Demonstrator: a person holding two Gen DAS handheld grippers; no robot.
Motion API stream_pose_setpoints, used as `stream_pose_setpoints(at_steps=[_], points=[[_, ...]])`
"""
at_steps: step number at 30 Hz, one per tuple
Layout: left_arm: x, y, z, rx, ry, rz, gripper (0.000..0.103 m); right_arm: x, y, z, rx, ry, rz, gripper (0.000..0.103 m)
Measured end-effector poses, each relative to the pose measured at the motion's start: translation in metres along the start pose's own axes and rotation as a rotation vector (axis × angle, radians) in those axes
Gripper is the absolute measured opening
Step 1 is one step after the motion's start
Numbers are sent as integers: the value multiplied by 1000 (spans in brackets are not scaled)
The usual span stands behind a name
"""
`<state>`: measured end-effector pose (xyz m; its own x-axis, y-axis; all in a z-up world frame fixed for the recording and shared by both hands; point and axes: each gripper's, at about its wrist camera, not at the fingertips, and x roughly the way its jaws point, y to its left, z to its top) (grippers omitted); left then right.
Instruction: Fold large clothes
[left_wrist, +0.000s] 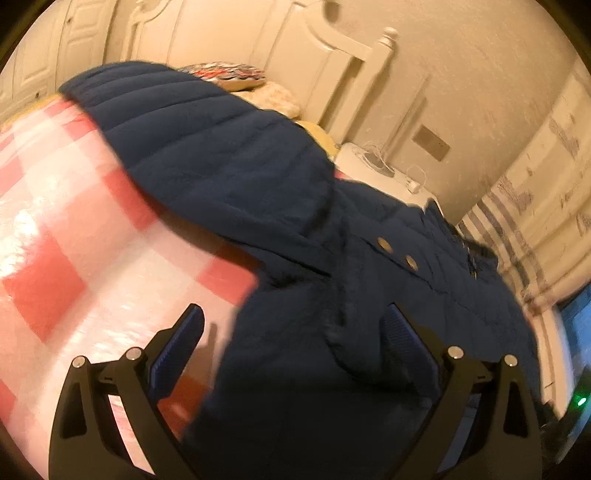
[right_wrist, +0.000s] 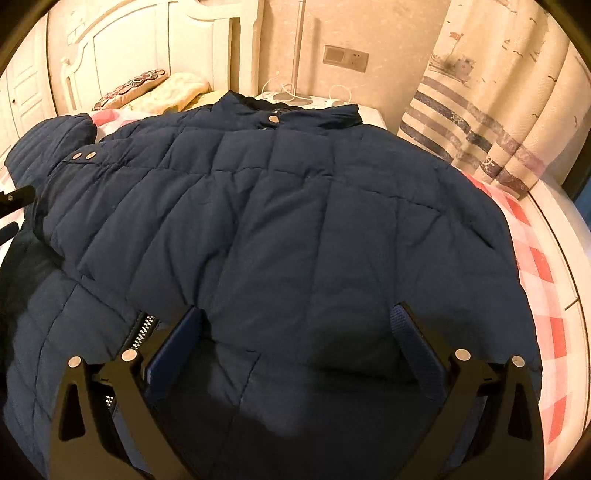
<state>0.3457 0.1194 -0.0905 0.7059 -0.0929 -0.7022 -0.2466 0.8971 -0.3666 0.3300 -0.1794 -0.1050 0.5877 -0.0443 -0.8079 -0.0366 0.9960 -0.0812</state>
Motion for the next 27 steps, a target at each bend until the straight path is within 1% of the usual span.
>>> stream_pose_setpoints(at_steps=[1, 2, 4, 6, 8, 9, 10, 11, 13, 14, 16, 17, 18, 19, 20, 21, 22, 23, 25, 26, 27], points=[[-6, 13, 9, -56, -14, 3, 97, 0, -2, 0, 5, -1, 7, 98], [-13, 34, 23, -139, -31, 11, 97, 0, -2, 0, 8, -1, 11, 98], [-20, 65, 47, -236, -51, 24, 97, 0, -1, -1, 8, -1, 10, 98], [-25, 99, 80, -293, -83, 65, 97, 0, -1, -1, 6, -3, 7, 98], [-28, 128, 109, -336, -137, 76, 97, 0, -1, -1, 6, -5, 5, 98], [-23, 148, 129, -360, -153, 50, 96, 0, -1, -1, 6, -6, 5, 98], [-17, 159, 140, -374, -140, 33, 96, 0, 0, -1, 6, -6, 4, 98], [-5, 176, 156, -408, -107, 8, 95, 0, 0, -1, 7, -7, 4, 98], [10, 197, 172, -464, -85, -53, 94, 0, -1, -1, 6, -6, 6, 98], [14, 205, 179, -490, -99, -73, 92, 0, -1, -1, 7, -6, 7, 98], [19, 215, 188, -528, -128, -106, 81, 0, -1, 0, 9, -6, 10, 98], [25, 219, 192, -546, -122, -147, 54, 0, -1, 0, 10, -6, 11, 98], [32, 220, 193, -554, -101, -172, 6, 0, -1, 0, 12, -7, 13, 98], [38, 220, 193, -563, -81, -174, 5, -1, -1, 0, 15, -10, 17, 98], [35, 216, 192, -558, -101, -174, 4, -2, -2, 0, 22, -16, 24, 98], [24, 204, 191, -519, -160, -174, 4, -4, -4, 0, 30, -25, 34, 98], [14, 189, 191, -466, -200, -178, 3, -7, -8, -1, 50, -43, 52, 98], [6, 177, 191, -423, -222, -181, 3, -10, -13, -1, 73, -64, 67, 98], [-21, 130, 185, -298, -268, -215, 3, -21, -28, -4, 157, -132, 106, 98], [-32, 107, 181, -238, -284, -232, 3, -28, -41, -6, 224, -183, 130, 98], [-47, 74, 174, -154, -304, -253, 3, -35, -54, -10, 294, -226, 142, 98]])
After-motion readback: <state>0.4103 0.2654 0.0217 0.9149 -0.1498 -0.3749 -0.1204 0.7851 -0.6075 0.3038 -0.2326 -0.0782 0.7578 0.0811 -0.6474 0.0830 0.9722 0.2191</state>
